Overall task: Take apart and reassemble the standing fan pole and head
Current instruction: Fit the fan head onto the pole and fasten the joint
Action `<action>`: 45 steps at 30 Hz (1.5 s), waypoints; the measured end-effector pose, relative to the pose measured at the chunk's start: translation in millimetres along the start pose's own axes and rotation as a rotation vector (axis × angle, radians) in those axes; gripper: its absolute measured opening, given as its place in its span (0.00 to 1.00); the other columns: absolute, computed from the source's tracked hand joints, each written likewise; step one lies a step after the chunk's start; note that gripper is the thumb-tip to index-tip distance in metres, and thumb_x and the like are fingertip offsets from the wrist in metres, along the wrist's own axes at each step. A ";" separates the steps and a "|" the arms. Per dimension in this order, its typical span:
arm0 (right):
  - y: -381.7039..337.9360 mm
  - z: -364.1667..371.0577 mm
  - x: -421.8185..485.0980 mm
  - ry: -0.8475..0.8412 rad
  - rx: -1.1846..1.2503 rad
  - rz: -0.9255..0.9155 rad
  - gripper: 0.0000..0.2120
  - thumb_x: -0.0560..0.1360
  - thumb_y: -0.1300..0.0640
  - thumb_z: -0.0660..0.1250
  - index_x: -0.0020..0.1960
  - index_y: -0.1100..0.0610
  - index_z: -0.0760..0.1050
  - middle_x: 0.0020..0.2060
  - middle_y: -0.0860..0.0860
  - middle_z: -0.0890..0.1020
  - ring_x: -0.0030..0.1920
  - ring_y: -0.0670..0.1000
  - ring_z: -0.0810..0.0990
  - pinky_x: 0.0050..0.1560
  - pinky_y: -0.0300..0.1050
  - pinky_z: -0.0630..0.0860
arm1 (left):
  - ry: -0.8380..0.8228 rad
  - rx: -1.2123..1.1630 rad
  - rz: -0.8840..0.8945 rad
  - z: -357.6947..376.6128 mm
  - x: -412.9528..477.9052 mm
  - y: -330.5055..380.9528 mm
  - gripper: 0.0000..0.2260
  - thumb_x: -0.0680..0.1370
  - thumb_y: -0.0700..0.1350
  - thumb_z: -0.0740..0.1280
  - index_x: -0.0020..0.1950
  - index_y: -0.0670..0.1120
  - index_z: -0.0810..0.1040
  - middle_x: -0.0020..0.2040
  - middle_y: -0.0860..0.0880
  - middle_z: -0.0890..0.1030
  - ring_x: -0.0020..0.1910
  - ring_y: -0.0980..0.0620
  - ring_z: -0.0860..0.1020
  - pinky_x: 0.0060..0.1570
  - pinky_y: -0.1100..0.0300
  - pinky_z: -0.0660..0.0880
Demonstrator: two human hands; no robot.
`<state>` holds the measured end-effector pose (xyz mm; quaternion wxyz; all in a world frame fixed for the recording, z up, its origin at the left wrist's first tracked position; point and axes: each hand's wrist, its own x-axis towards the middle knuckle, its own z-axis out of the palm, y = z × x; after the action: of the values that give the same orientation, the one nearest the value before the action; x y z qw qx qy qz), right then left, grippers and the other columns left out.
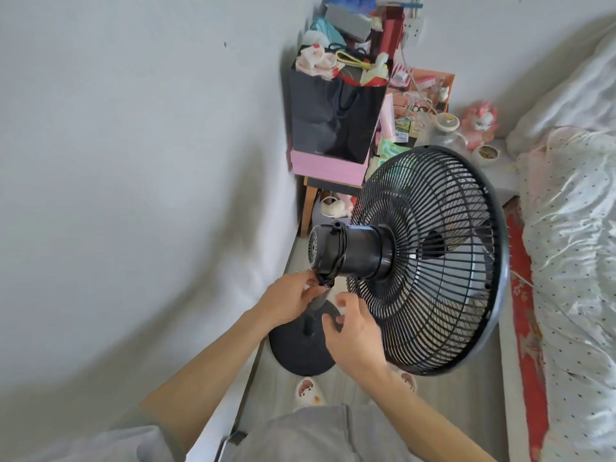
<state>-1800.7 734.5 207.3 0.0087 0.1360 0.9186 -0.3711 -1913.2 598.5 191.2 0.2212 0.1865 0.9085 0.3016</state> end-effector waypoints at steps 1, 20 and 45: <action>3.8 6.4 1.7 -0.052 -0.009 0.056 0.18 0.78 0.53 0.67 0.66 0.53 0.69 0.57 0.51 0.78 0.50 0.55 0.82 0.51 0.55 0.79 | -0.010 0.017 0.008 -1.4 0.5 -0.4 0.11 0.82 0.53 0.63 0.59 0.50 0.79 0.58 0.53 0.84 0.54 0.48 0.81 0.50 0.55 0.75; 9.4 24.0 47.3 0.008 -0.495 -0.112 0.18 0.56 0.61 0.82 0.41 0.57 0.77 0.30 0.49 0.79 0.19 0.53 0.77 0.14 0.44 0.67 | -0.059 0.347 0.110 -13.8 3.8 8.2 0.13 0.85 0.51 0.57 0.65 0.47 0.74 0.61 0.47 0.81 0.54 0.42 0.81 0.52 0.53 0.76; 9.8 26.9 33.8 -0.051 -0.264 -0.010 0.15 0.83 0.49 0.53 0.62 0.55 0.71 0.53 0.51 0.81 0.48 0.61 0.83 0.43 0.53 0.76 | 0.191 0.296 0.009 26.8 -7.7 0.1 0.13 0.84 0.50 0.59 0.66 0.52 0.75 0.48 0.48 0.85 0.45 0.43 0.83 0.45 0.57 0.75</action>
<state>-1833.0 731.1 177.2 0.0480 0.1198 0.9595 -0.2505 -1893.0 607.3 174.2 0.1028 0.1919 0.9589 0.1819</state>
